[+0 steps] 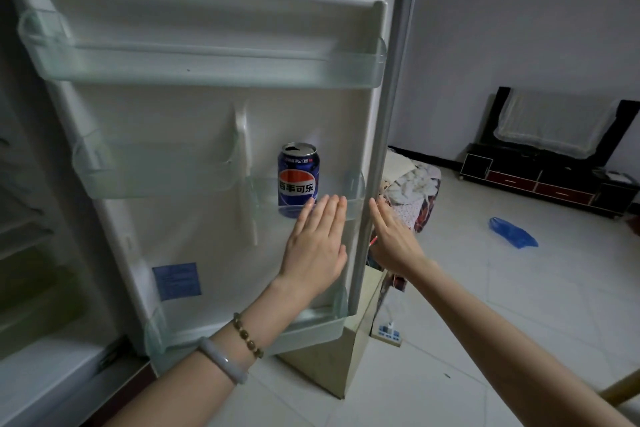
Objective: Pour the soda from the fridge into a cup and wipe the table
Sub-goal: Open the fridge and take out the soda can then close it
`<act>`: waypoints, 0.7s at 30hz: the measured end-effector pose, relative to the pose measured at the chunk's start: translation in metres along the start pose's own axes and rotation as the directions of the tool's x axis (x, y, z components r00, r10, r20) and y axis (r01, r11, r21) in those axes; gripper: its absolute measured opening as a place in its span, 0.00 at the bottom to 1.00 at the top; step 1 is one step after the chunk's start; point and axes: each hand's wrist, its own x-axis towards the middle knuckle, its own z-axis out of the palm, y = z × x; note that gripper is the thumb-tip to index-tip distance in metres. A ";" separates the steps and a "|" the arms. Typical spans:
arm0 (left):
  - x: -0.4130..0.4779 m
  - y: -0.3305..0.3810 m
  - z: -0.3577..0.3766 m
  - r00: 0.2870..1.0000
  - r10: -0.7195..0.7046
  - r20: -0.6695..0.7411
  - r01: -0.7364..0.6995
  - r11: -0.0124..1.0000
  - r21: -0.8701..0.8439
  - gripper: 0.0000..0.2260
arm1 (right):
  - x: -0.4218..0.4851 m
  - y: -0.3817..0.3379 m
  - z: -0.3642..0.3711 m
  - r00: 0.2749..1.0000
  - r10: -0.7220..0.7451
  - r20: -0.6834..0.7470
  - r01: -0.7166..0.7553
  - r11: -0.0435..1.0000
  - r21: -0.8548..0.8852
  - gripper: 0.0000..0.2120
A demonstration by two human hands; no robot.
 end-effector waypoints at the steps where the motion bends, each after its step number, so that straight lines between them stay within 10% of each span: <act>1: 0.003 -0.001 0.003 1.000 -0.002 -0.002 0.002 1.000 0.006 0.33 | 0.006 0.002 0.001 1.000 -0.006 0.002 0.006 1.000 -0.007 0.40; 21: 0.037 0.007 0.023 0.990 -0.140 0.032 0.137 0.987 0.084 0.32 | 0.067 0.041 0.018 0.977 -0.209 0.047 0.209 0.978 0.005 0.35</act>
